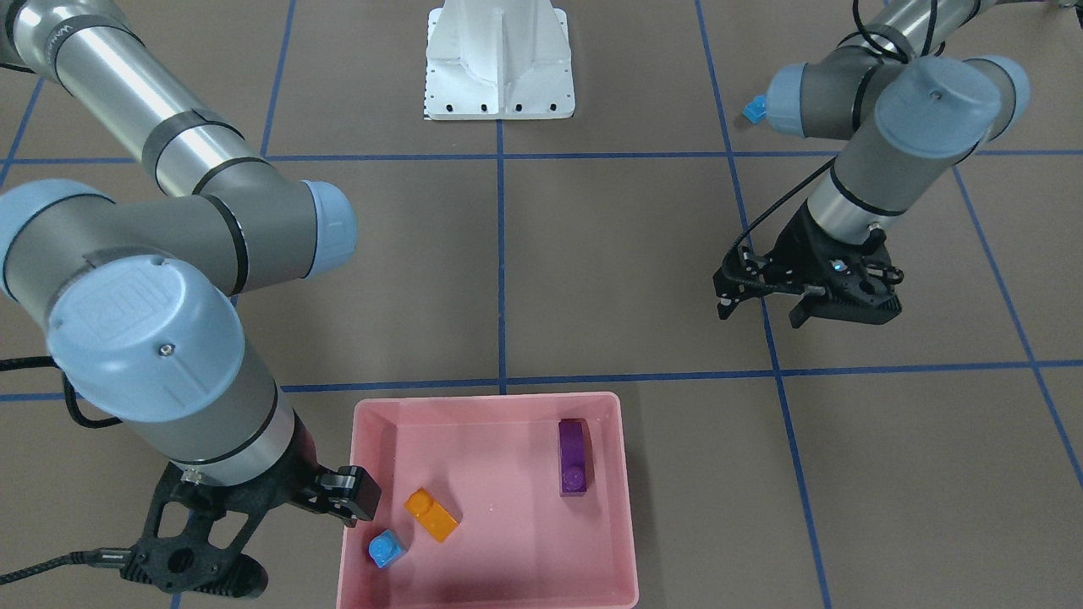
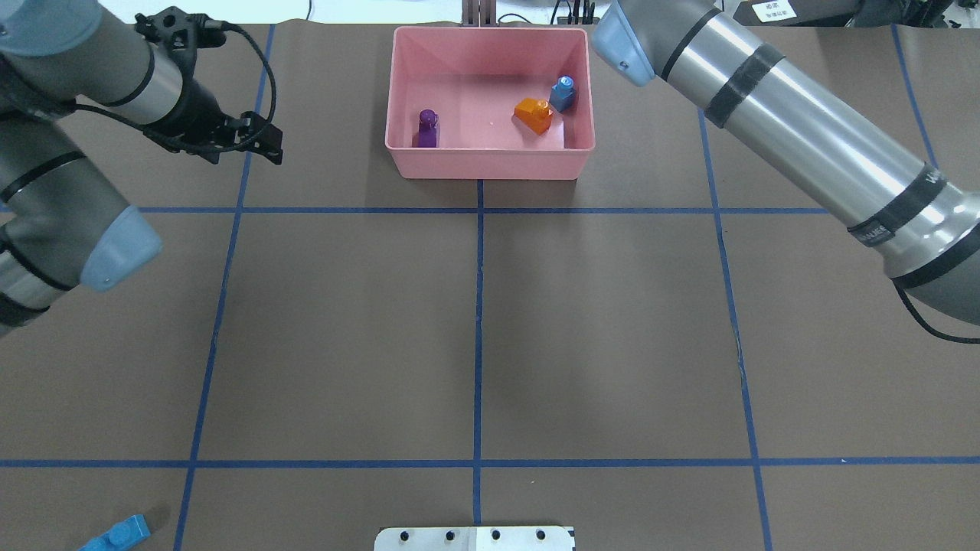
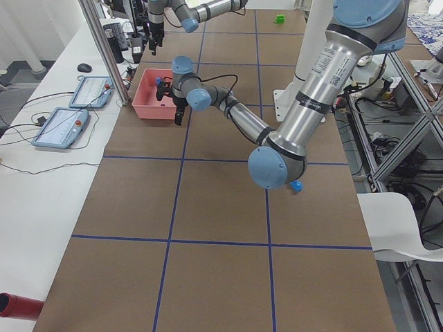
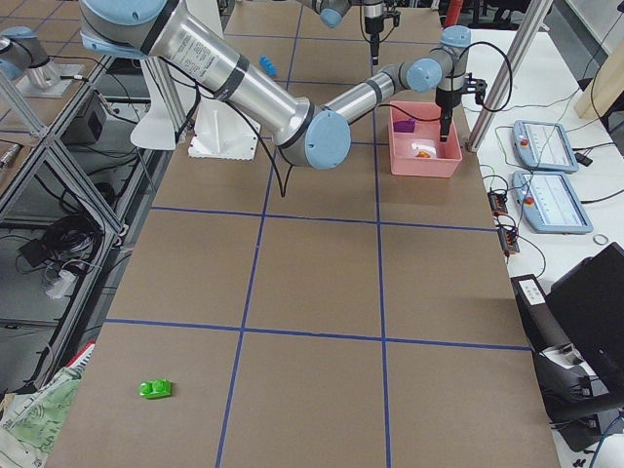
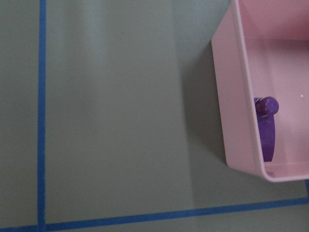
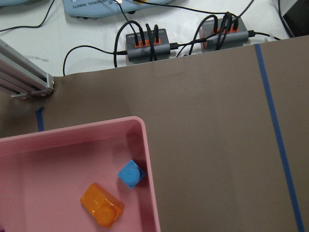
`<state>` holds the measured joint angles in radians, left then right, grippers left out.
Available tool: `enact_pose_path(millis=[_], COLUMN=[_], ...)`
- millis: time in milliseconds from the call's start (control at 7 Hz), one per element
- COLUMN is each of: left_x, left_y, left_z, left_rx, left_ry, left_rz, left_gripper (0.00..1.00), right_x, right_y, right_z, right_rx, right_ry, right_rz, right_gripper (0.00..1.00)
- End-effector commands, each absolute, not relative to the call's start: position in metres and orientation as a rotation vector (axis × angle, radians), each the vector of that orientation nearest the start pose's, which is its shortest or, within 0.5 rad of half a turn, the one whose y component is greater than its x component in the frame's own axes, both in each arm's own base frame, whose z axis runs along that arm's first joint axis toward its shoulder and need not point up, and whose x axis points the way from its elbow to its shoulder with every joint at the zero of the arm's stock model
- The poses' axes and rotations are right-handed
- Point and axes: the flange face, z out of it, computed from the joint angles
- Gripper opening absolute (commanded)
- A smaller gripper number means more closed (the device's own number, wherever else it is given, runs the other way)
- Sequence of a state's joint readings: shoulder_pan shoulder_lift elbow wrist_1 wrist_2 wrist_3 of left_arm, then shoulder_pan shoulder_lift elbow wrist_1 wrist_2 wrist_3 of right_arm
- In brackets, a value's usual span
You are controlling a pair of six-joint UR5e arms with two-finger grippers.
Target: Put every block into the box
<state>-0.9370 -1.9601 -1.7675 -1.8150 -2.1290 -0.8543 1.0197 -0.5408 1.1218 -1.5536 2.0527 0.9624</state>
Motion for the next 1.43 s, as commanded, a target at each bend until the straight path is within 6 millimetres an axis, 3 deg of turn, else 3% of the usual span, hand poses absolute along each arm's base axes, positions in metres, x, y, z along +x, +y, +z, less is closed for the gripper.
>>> enact_pose_path(millis=[0, 143, 286, 571, 1000, 1286], left_x=[0.259, 0.272, 0.297, 0.308, 0.328, 0.336], left_y=[-0.484, -0.464, -0.442, -0.370, -0.264, -0.208], left_z=[0.377, 0.381, 0.371, 0.394, 0.418, 0.439], left_rx=[0.256, 0.239, 0.226, 0.177, 0.177, 0.191], left_ry=[0.879, 0.883, 0.904, 0.865, 0.746, 0.647], left_rz=[0.159, 0.202, 0.252, 0.341, 0.528, 0.641], left_gripper=[1.00, 1.00, 1.00, 1.00, 1.00, 1.00], right_x=[-0.297, -0.271, -0.244, -0.198, -0.150, -0.118], right_y=[-0.692, -0.657, -0.619, -0.554, -0.479, -0.435], right_z=[0.205, 0.229, 0.254, 0.294, 0.338, 0.365], right_rx=[0.098, 0.106, 0.119, 0.121, 0.126, 0.103], right_ry=[-0.708, -0.707, -0.703, -0.682, -0.663, -0.656], right_rz=[0.176, 0.154, 0.129, 0.090, 0.034, 0.004], right_gripper=[0.99, 0.99, 0.99, 0.99, 0.99, 0.99])
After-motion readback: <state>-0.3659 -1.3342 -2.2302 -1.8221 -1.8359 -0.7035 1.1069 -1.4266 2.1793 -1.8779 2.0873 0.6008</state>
